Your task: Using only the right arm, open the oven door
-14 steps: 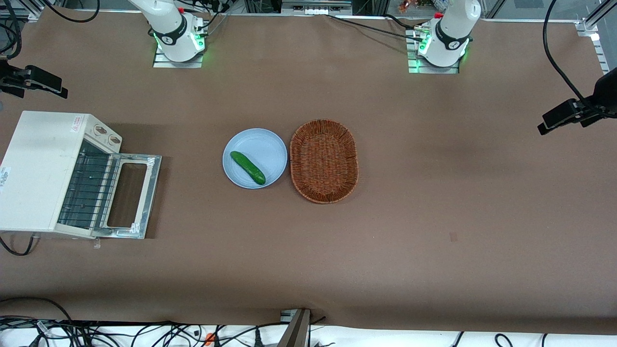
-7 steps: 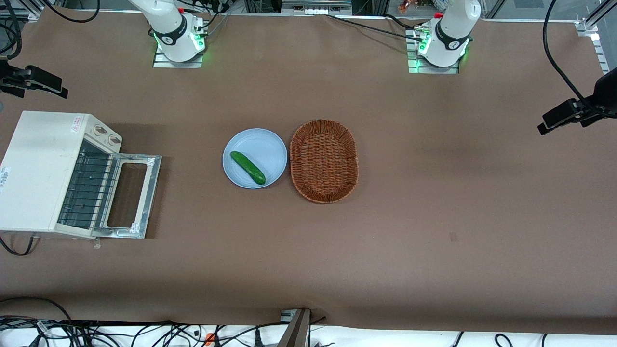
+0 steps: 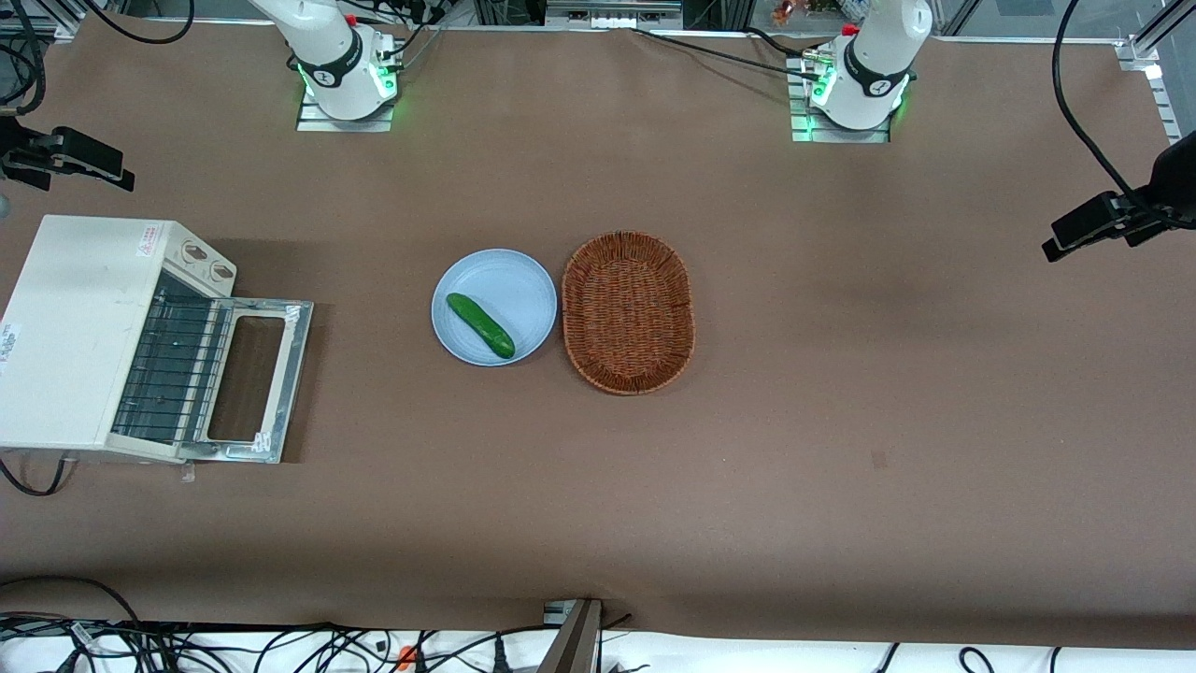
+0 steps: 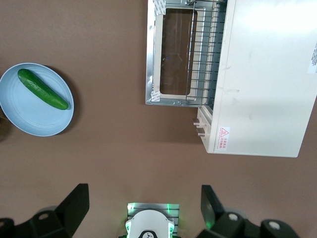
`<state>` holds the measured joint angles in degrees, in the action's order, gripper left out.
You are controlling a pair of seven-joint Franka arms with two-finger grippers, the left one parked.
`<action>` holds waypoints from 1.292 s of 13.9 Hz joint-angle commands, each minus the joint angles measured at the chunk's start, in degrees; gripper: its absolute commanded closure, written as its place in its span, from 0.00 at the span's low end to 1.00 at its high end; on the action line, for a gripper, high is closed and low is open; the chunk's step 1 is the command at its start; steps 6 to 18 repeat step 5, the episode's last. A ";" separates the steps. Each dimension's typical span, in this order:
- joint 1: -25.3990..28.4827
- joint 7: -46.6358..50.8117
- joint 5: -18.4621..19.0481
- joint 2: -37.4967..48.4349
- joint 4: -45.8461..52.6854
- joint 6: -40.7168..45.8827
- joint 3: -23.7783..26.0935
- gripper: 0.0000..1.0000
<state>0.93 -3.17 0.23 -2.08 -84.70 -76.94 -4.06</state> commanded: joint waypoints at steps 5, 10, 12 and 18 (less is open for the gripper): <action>-0.23 -0.61 -1.02 0.14 0.23 0.39 0.28 0.00; -0.23 -0.61 -1.02 0.14 0.23 0.39 0.28 0.00; -0.23 -0.61 -1.02 0.14 0.23 0.39 0.28 0.00; -0.23 -0.61 -1.02 0.14 0.23 0.39 0.28 0.00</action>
